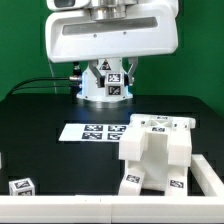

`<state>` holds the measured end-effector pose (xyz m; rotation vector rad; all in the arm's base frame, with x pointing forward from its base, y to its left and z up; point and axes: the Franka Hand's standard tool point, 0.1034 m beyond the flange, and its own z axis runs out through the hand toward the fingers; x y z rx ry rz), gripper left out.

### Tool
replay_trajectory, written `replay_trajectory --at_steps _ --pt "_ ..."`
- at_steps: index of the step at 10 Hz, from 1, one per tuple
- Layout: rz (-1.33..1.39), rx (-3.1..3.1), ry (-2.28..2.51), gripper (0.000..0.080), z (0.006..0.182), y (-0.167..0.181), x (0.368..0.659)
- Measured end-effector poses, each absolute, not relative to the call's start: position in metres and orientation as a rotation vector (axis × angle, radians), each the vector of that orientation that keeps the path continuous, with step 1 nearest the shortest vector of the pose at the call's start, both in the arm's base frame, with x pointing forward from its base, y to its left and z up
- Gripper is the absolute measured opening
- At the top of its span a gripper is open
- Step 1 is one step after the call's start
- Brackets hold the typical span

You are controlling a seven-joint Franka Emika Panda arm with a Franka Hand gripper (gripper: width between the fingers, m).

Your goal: Assemble chair

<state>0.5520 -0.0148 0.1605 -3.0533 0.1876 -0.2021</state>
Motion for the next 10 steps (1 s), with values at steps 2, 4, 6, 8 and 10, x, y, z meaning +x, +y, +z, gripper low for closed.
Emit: replay_trajectory --at_steps 2,4,6,8,10 --pt "-0.432 -3.055 0.217 0.0281 0.160 0.005 0.553" --pt "-0.746 -3.004 0.194 0.0281 0.171 0.043 0.579" --pt "-0.948 -2.965 0.125 0.0281 0.168 0.068 0.585" --pt "-0.906 -2.976 0.142 0.0281 0.168 0.062 0.585" --pt "-0.889 -2.977 0.142 0.0281 0.159 0.069 0.580"
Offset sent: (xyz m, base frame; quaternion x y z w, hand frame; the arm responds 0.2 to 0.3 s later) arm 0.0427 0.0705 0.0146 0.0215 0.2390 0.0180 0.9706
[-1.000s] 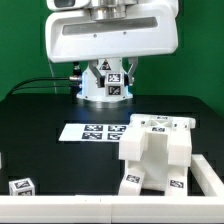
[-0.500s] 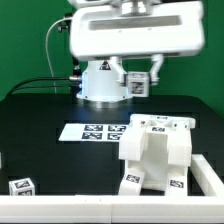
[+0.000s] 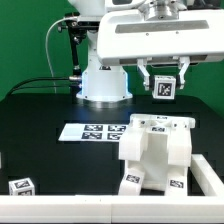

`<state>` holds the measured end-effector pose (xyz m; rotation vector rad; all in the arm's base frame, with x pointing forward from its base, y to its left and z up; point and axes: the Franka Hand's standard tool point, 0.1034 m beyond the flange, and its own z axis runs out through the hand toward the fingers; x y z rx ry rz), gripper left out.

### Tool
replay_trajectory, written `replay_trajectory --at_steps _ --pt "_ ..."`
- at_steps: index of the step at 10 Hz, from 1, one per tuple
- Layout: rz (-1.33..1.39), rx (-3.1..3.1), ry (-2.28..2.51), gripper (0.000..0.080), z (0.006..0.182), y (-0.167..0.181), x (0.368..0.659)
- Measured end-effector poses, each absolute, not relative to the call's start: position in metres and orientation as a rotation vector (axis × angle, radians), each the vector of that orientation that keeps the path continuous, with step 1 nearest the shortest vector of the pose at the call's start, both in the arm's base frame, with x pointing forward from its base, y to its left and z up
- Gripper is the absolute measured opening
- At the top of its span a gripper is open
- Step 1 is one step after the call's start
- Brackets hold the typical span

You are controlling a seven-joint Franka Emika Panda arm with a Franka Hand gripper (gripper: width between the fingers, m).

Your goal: Assemble chair

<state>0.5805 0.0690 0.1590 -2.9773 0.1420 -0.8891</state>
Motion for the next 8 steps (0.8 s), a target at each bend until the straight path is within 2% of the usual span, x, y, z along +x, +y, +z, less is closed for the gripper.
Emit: replay_trajectory --at_steps 3,8 --pt "-0.884 -2.967 0.126 0.0281 0.145 0.093 0.584" --pt "-0.904 -2.982 0.111 0.0281 0.127 0.092 0.582"
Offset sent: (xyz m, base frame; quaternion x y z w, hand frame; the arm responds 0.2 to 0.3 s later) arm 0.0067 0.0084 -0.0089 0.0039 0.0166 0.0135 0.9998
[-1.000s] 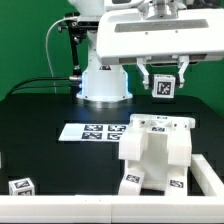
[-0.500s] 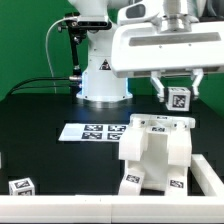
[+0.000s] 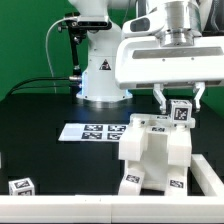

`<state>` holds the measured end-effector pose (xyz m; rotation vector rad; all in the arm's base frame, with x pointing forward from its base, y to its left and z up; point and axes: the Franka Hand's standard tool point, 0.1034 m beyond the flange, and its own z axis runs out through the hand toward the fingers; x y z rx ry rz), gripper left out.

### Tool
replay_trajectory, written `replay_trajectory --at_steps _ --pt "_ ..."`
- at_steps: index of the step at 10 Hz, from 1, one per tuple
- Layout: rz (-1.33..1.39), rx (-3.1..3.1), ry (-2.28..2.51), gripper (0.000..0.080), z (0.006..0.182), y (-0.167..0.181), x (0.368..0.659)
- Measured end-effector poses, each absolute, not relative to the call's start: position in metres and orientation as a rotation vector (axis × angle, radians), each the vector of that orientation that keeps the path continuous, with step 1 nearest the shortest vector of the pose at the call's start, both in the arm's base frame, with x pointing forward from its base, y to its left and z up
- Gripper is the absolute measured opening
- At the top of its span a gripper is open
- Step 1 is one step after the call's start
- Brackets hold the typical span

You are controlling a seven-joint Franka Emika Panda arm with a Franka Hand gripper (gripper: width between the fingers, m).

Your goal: Assemble chair

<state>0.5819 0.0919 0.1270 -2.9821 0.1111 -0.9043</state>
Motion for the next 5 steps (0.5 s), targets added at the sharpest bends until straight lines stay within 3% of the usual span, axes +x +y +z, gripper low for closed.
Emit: replay_trajectory --at_steps 5 --pt "-0.918 -2.978 0.101 0.0281 0.1243 0.0958 0.5856"
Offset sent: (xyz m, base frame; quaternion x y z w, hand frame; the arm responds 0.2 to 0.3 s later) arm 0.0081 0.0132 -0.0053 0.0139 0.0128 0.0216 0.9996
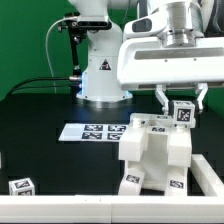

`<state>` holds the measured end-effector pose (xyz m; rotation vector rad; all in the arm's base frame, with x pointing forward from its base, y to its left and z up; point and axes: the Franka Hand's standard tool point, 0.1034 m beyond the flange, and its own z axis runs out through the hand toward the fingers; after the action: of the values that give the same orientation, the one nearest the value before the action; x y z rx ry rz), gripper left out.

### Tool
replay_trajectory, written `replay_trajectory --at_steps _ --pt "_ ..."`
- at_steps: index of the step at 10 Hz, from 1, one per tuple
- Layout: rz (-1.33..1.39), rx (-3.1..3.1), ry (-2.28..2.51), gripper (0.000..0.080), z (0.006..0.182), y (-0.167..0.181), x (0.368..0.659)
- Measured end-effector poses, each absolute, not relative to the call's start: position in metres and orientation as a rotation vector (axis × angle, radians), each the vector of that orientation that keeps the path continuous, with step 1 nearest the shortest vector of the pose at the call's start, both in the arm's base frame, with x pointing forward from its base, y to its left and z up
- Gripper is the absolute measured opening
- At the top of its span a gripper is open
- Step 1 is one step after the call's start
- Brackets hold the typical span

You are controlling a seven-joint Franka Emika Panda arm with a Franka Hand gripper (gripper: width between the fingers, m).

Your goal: Assemble chair

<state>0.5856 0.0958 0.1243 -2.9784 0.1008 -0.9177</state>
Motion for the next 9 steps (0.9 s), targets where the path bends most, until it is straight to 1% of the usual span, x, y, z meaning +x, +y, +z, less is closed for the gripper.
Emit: replay_trajectory --at_steps 4,6,9 --pt "-0.913 -2.984 0.099 0.0281 0.1218 0.0934 0.5852" --pt "-0.906 -2.990 0.096 0.0281 0.1173 0.0934 0.5840" --pt "-0.915 -2.989 0.095 0.0281 0.1173 0.0927 0.5846"
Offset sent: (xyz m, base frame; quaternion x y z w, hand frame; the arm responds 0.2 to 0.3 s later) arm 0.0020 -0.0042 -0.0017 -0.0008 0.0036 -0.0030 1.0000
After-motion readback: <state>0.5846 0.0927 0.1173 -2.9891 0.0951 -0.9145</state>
